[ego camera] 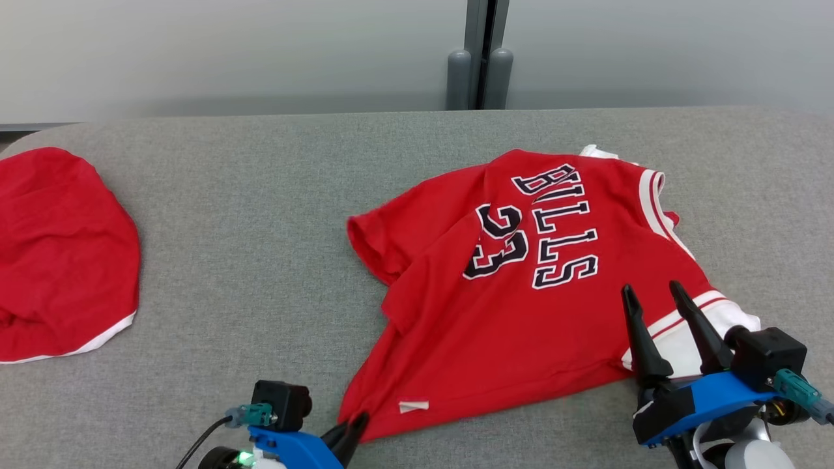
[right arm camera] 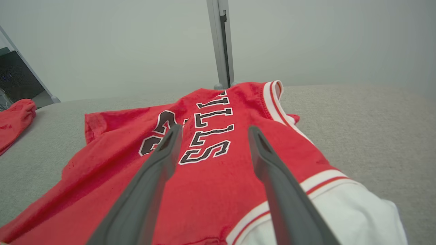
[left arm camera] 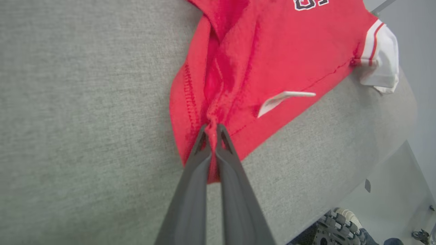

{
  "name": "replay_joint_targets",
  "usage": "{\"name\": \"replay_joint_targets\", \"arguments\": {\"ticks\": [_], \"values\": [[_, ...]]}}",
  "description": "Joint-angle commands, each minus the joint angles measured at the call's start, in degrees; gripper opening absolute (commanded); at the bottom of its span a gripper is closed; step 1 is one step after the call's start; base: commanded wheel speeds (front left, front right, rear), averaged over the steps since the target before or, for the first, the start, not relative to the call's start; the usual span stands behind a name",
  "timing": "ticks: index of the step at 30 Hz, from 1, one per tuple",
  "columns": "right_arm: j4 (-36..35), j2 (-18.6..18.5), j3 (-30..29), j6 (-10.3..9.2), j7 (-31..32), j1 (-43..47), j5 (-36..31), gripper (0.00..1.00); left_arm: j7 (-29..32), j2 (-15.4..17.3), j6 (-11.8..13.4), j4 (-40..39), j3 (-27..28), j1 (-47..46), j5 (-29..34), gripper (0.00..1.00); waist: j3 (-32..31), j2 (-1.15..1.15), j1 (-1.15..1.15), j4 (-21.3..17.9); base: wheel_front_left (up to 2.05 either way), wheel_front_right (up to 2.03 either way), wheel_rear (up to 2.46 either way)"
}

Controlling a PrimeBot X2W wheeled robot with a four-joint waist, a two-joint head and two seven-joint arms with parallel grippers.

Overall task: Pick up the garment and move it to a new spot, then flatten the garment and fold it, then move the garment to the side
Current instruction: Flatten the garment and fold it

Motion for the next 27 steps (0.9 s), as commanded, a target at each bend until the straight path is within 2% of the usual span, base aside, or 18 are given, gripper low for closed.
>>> {"name": "replay_joint_targets", "arguments": {"ticks": [1,3,4,5,6,15,18,22,27], "values": [[0.01,-0.12,-0.03,0.03,0.05,0.05,0.13,1.0,0.29,0.95,1.0,0.46,-0.02,0.17,0.99,0.0,-0.06,0.01,0.01,-0.02,0.0,0.0,0.0],[0.13,-0.11,0.14,0.03,-0.04,-0.07,0.13,1.0,0.79,1.8,2.84,1.72,-0.56,0.42,2.92,0.0,-0.25,0.01,0.01,-0.1,0.0,0.0,0.0],[0.21,-0.11,0.19,0.03,-0.06,-0.08,0.13,1.0,0.64,1.95,3.75,2.34,-0.46,0.61,3.58,0.29,-0.35,0.01,0.01,-0.16,0.0,0.0,0.0],[0.3,-0.12,0.24,0.03,-0.05,-0.05,0.11,1.0,0.65,2.12,4.36,3.01,-0.53,0.74,4.04,0.97,-0.47,0.01,0.01,-0.23,0.0,0.0,0.0],[0.35,-0.12,0.31,0.02,-0.02,0.04,0.1,1.0,0.9,2.05,4.88,3.5,-0.42,1.03,3.89,1.0,-0.6,0.01,0.01,-0.33,0.0,0.0,0.0],[0.16,-0.12,-0.03,0.03,0.32,1.14,0.05,1.0,-1.19,1.24,6.72,1.02,3.96,-1.74,1.36,1.0,-2.25,0.01,0.01,-0.96,0.0,0.0,0.0],[-0.11,-0.11,0.22,0.03,0.5,1.18,0.09,1.0,-2.33,-0.38,7.14,1.79,5.2,-4.93,1.25,1.0,-2.31,0.01,0.01,-1.2,0.0,0.0,0.0],[-0.55,-0.11,1.12,0.03,0.37,0.62,0.29,1.0,-3.28,-3.92,6.22,6.68,5.67,-10.66,0.42,1.0,-1.38,0.01,0.01,-1.9,0.0,0.0,0.0],[-0.87,-0.13,2.38,0.02,0.44,-0.2,0.15,1.0,-5.66,-7.53,6.36,18.25,5.69,-18.56,2.07,1.0,0.69,0.01,0.01,-3.28,0.0,0.0,0.0]]}}
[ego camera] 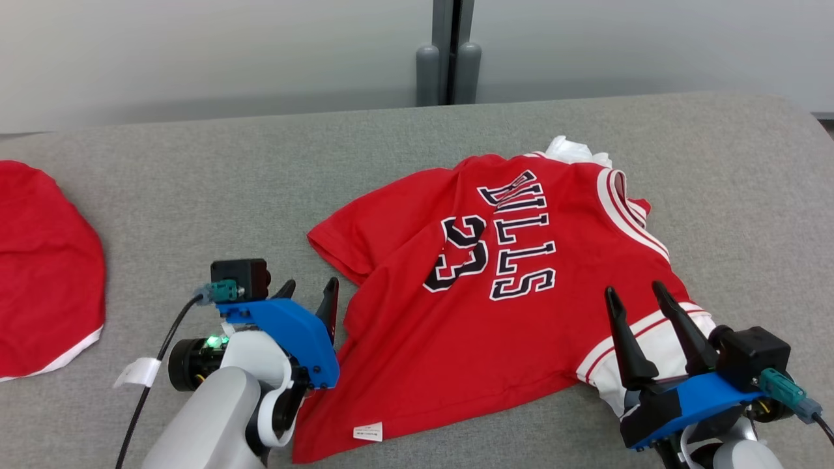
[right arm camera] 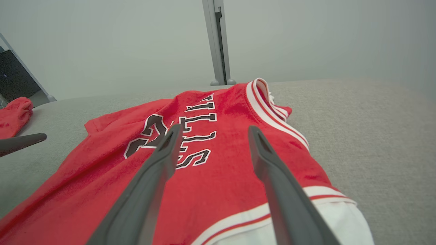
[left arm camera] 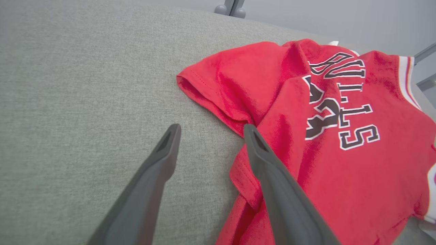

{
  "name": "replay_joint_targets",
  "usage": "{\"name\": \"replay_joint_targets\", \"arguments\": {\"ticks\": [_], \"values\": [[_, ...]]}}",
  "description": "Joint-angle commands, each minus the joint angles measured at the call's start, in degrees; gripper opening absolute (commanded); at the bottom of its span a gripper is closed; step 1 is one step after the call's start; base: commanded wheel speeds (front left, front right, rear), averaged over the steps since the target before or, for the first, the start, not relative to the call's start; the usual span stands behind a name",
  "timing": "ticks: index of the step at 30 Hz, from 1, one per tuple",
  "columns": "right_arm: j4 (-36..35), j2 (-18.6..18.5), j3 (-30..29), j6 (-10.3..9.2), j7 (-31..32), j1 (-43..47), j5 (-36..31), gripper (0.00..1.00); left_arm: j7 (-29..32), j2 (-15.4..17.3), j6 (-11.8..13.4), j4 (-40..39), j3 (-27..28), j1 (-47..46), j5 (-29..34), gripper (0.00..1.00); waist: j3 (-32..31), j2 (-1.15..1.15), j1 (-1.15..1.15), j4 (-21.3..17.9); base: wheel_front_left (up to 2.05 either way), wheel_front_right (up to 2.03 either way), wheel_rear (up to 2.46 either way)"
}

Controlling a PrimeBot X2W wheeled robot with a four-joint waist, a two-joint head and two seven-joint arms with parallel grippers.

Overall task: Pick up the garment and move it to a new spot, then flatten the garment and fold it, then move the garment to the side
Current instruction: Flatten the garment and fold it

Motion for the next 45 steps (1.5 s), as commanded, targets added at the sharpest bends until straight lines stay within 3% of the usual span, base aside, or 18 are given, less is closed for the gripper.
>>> {"name": "replay_joint_targets", "arguments": {"ticks": [1,6,14,20,21,22,23,27,32,39,42,45], "values": [[-0.18,-0.12,0.35,0.03,-0.04,-0.56,-0.24,1.0,-0.74,-1.14,-0.04,2.67,0.16,-1.85,-0.11,1.0,0.53,0.01,0.0,-0.44,0.0,0.0,0.0],[-0.49,-0.12,0.7,0.03,-0.33,-1.57,-0.29,1.0,-1.94,-4.05,-2.14,12.11,1.22,-7.83,-1.61,1.0,2.81,0.01,0.0,-2.15,0.0,0.0,0.0],[-0.16,-0.12,1.21,0.03,-0.83,-2.51,0.25,1.0,-3.54,-5.2,-1.44,21.86,1.54,-14.26,-0.77,1.0,5.6,0.01,0.0,-4.08,0.0,0.0,0.0],[0.11,-0.12,1.73,0.03,-1.62,-3.25,0.66,1.0,-2.8,-5.92,-2.5,27.13,0.87,-16.66,-0.85,1.0,7.31,0.01,0.0,-4.96,0.0,0.0,0.0],[0.16,-0.12,1.81,0.03,-1.68,-3.42,0.74,1.0,-2.27,-5.91,-2.74,28.16,0.31,-16.91,-0.45,0.96,7.5,0.01,0.0,-5.06,0.0,0.0,0.0],[0.19,-0.12,1.9,0.03,-1.76,-3.56,0.86,1.0,-2.17,-5.73,-3.1,28.93,-0.41,-17.17,0.17,0.43,7.69,0.01,0.0,-5.13,0.0,0.0,0.0],[0.25,-0.12,1.88,0.03,-1.88,-3.72,0.92,1.0,-2.21,-5.69,-3.31,29.6,-0.92,-17.36,0.46,0.0,7.85,0.01,0.0,-5.13,0.0,0.0,0.0],[0.15,-0.12,1.68,0.03,-2.15,-4.14,1.0,1.0,-5.42,-5.32,-4.28,29.97,-0.62,-19.34,0.81,0.0,8.7,0.01,0.0,-4.94,0.0,0.0,0.0],[0.22,-0.12,2.27,0.03,-2.34,-4.55,1.01,1.0,-12.07,-2.11,-4.76,28.71,0.21,-24.68,2.93,0.0,9.58,0.01,0.0,-5.12,0.0,0.0,0.0],[0.7,-0.12,3.78,0.02,-3.02,-5.58,1.66,1.0,-18.2,5.37,-7.1,27.53,0.34,-31.7,6.48,0.0,10.65,0.01,0.0,-7.27,0.0,0.0,0.0],[1.17,-0.12,4.04,0.03,-3.39,-6.09,1.89,1.0,-19.26,8.82,-8.3,27.28,-0.78,-34.2,8.63,0.0,10.97,0.01,0.0,-8.27,0.0,0.0,0.0],[1.72,-0.12,4.24,0.02,-3.83,-5.97,2.16,1.0,-18.06,10.09,-9.71,27.64,-1.15,-35.61,8.67,0.0,11.08,0.01,0.0,-8.62,0.0,0.0,0.0]]}}
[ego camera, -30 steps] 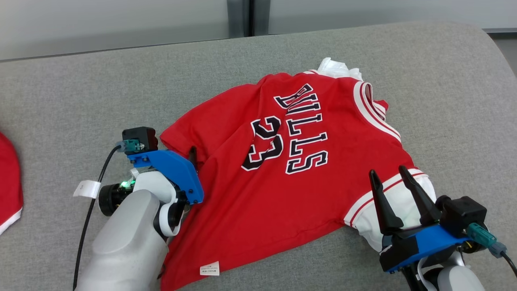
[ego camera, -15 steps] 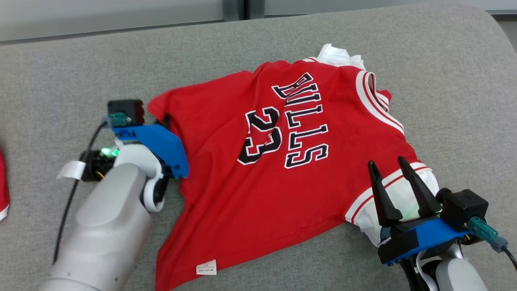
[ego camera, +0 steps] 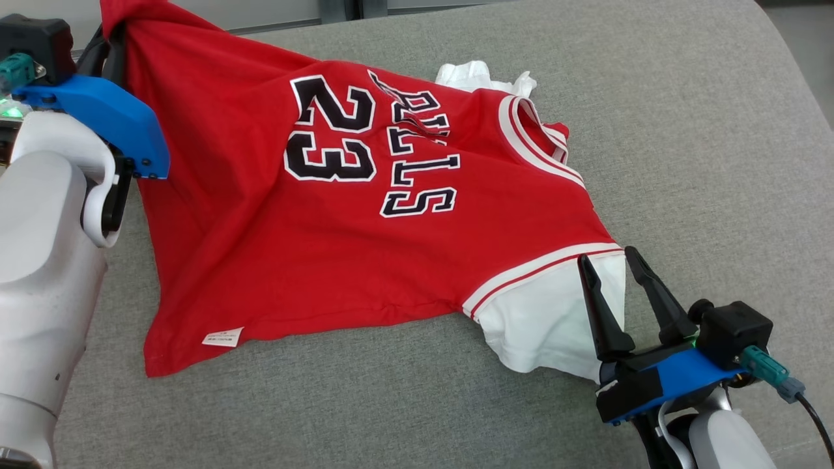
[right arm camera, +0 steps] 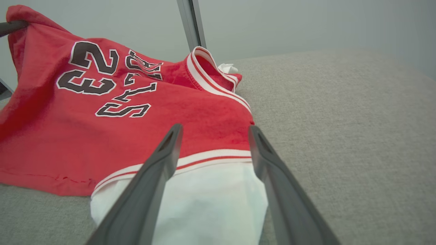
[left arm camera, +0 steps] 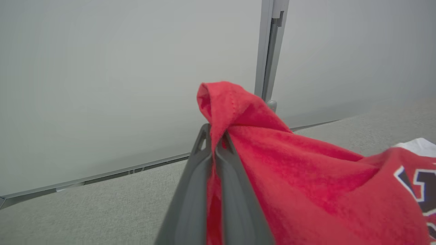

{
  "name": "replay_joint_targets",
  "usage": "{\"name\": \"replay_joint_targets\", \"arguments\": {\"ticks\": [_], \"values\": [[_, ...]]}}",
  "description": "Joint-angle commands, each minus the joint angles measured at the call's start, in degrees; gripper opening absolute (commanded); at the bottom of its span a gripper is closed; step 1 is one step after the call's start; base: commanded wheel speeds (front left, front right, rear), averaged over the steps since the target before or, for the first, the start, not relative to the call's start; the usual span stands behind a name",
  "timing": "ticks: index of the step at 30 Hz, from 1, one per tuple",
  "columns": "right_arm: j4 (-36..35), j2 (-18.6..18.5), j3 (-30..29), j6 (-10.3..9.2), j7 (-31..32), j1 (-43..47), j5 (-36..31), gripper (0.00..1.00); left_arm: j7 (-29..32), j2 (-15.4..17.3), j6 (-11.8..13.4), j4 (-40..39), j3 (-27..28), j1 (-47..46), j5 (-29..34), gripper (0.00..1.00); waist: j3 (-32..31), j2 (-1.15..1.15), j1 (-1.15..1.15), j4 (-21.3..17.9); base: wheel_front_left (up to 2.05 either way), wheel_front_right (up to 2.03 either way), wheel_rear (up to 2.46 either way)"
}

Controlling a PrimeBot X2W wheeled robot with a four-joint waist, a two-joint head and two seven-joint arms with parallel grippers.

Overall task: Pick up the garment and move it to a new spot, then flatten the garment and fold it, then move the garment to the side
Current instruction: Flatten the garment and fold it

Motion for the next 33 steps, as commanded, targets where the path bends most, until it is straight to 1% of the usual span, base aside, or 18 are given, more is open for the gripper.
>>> {"name": "replay_joint_targets", "arguments": {"ticks": [1,2,3,9,12,17,19,22,26,29,33], "values": [[0.42,-0.11,0.23,0.02,-0.51,-0.66,0.58,1.0,1.67,0.13,-0.54,0.67,-0.14,-0.5,-0.57,0.09,-0.09,-0.01,-0.01,-0.1,0.0,0.0,0.0],[0.68,-0.11,0.34,0.03,-0.62,-0.59,0.65,1.0,1.88,0.39,-0.86,0.82,-0.01,-0.7,-0.98,0.4,-0.21,-0.01,-0.01,-0.13,0.0,0.0,0.0],[0.93,-0.11,0.39,0.03,-0.72,-0.57,0.82,1.0,1.68,0.24,-0.94,1.06,0.61,-0.57,-1.64,1.0,-0.37,-0.01,-0.01,-0.08,0.0,0.0,0.0],[1.93,-0.09,-0.08,0.02,-1.02,-1.0,0.68,1.0,-0.13,-2.43,-1.93,2.59,0.34,4.57,-3.67,1.0,-2.56,-0.01,-0.01,1.36,0.0,0.0,0.0],[1.86,-0.11,-1.24,0.03,-0.63,-0.27,-0.01,1.0,-2.71,-3.7,-2.41,2.04,0.48,8.03,-4.67,1.0,-4.18,-0.01,-0.01,2.84,0.0,0.0,0.0],[1.12,-0.11,-3.1,0.03,0.6,1.29,-1.1,1.0,-8.04,-5.93,-1.93,-0.17,2.22,14.92,-6.96,1.0,-7.18,-0.01,-0.01,5.75,0.0,0.0,0.0],[0.72,-0.12,-4.08,0.03,1.03,1.76,-1.17,1.0,-9.24,-6.75,-1.37,-1.74,2.39,17.76,-6.9,1.0,-8.5,-0.01,-0.01,6.96,0.0,0.0,0.0],[0.08,-0.11,-5.65,0.03,1.65,2.96,-1.43,1.0,-10.11,-7.92,0.17,-5.4,3.9,22.73,-6.97,1.0,-10.52,-0.01,-0.01,8.64,0.0,0.0,0.0],[-1.12,-0.12,-7.72,0.03,2.69,4.49,-2.11,1.0,-10.27,-8.8,1.68,-13.55,6.53,29.73,-4.39,1.0,-12.63,-0.01,-0.01,10.75,0.0,0.0,0.0],[-1.51,-0.13,-8.9,0.03,3.31,5.5,-2.46,1.0,-10.3,-8.62,3.3,-19.74,9.2,34.81,-1.46,1.0,-13.95,-0.01,-0.01,11.51,0.0,0.0,0.0],[-1.28,-0.1,-10.11,0.03,3.29,7.0,-1.91,1.0,-10.31,-8.86,4.75,-25.2,11.47,41.33,1.7,1.0,-15.69,-0.01,-0.01,12.29,0.0,0.0,0.0]]}}
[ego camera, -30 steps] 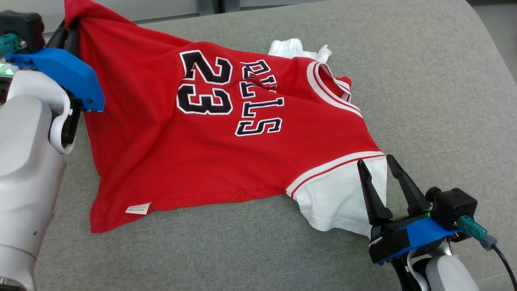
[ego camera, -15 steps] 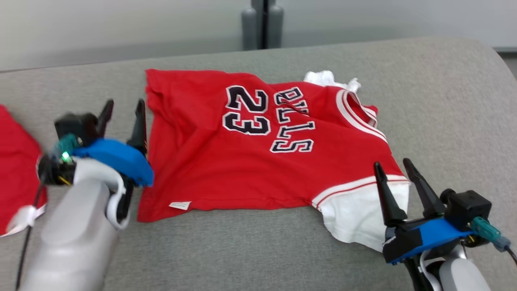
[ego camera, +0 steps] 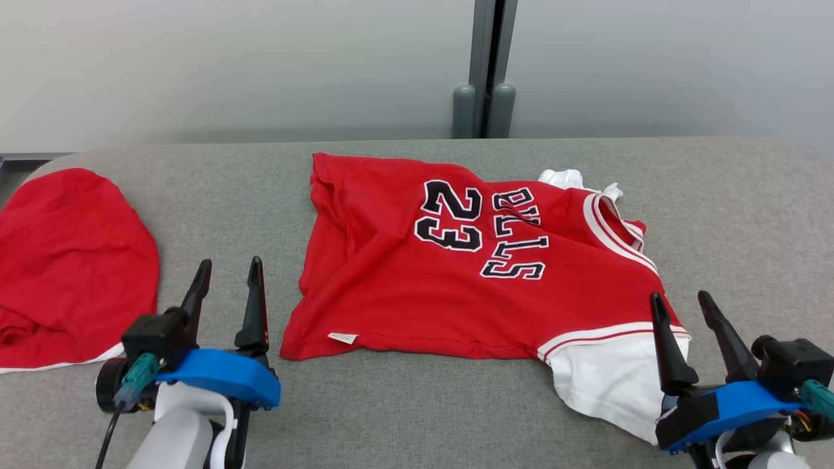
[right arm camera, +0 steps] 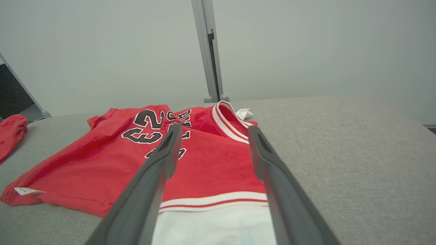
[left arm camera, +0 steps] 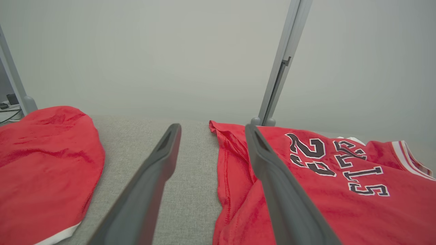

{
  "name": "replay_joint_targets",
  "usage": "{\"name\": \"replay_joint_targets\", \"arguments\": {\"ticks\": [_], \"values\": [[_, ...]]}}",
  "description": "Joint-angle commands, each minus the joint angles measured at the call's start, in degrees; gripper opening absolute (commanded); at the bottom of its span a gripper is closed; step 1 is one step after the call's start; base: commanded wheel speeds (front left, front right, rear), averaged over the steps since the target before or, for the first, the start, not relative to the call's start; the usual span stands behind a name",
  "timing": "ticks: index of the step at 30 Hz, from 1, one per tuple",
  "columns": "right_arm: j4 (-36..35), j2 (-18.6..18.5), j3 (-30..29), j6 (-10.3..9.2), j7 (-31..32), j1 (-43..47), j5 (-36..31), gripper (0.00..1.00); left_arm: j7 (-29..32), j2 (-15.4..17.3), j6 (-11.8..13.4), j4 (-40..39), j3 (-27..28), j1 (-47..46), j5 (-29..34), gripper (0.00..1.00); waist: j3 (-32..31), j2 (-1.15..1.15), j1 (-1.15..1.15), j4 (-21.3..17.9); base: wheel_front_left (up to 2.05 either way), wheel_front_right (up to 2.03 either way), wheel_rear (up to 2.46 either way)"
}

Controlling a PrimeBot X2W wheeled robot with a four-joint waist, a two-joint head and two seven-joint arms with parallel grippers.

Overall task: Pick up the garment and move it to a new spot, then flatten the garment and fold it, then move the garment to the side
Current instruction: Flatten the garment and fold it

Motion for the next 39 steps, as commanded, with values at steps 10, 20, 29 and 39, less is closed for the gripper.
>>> {"name": "replay_joint_targets", "arguments": {"ticks": [10,20,29,39], "values": [[3.14,-0.12,-0.88,0.03,-1.08,3.6,-0.5,1.0,-0.25,-0.46,1.15,-5.65,4.76,11.55,2.69,1.0,-3.92,0.01,0.01,0.26,0.0,0.0,0.0],[4.65,-0.12,-2.09,0.03,-0.21,4.55,-0.19,1.0,-0.25,0.34,1.27,-5.05,5.45,14.36,2.63,1.0,-5.07,0.01,0.01,-0.01,0.0,0.0,0.0],[4.36,-0.12,-1.65,0.03,0.33,4.61,0.27,1.0,0.19,0.42,1.82,-5.32,5.11,14.51,2.29,1.0,-4.88,0.01,0.01,-0.44,0.0,0.0,0.0],[4.91,-0.12,-1.63,0.03,0.9,4.82,0.4,1.0,2.08,0.18,1.19,-3.69,3.89,13.03,2.02,1.0,-4.04,0.01,0.01,-1.08,0.0,0.0,0.0]]}}
